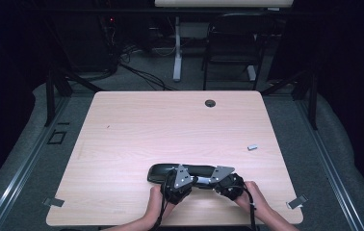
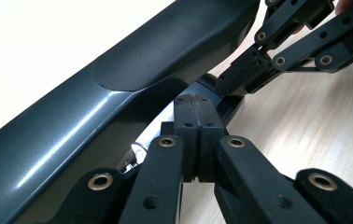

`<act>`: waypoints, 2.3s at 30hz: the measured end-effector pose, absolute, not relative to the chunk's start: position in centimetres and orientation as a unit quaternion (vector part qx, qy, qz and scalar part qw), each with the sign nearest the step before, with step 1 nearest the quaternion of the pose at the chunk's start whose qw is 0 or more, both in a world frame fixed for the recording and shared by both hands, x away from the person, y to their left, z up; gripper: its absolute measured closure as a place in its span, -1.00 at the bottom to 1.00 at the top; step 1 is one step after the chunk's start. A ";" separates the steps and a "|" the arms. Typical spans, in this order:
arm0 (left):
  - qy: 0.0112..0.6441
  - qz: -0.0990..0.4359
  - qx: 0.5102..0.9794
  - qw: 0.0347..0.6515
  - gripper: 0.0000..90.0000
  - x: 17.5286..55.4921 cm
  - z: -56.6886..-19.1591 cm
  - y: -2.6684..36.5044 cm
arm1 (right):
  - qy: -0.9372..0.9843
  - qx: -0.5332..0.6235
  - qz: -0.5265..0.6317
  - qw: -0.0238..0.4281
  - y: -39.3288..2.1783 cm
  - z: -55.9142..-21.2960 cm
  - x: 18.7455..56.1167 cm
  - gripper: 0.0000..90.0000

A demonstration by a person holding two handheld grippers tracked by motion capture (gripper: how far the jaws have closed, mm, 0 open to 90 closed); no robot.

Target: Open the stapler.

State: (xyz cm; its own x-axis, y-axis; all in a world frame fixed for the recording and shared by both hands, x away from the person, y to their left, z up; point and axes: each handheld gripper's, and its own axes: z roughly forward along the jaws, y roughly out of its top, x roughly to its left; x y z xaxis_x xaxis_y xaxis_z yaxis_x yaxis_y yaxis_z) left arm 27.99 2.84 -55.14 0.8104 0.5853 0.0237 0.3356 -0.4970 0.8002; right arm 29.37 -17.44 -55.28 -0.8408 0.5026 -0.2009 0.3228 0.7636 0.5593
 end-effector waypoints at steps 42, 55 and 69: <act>0.266 0.139 0.853 0.426 0.99 28.5 -55.5 2.0 | 0.913 0.195 0.287 0.216 -16.8 -56.0 28.5 1.00; 0.263 0.150 0.854 0.424 0.99 28.4 -55.5 1.8 | 0.910 0.207 0.302 0.195 -16.8 -56.0 29.1 1.00; 0.272 0.158 0.849 0.424 1.00 28.3 -55.6 1.2 | 0.912 0.214 0.292 0.192 -16.6 -55.9 29.1 1.00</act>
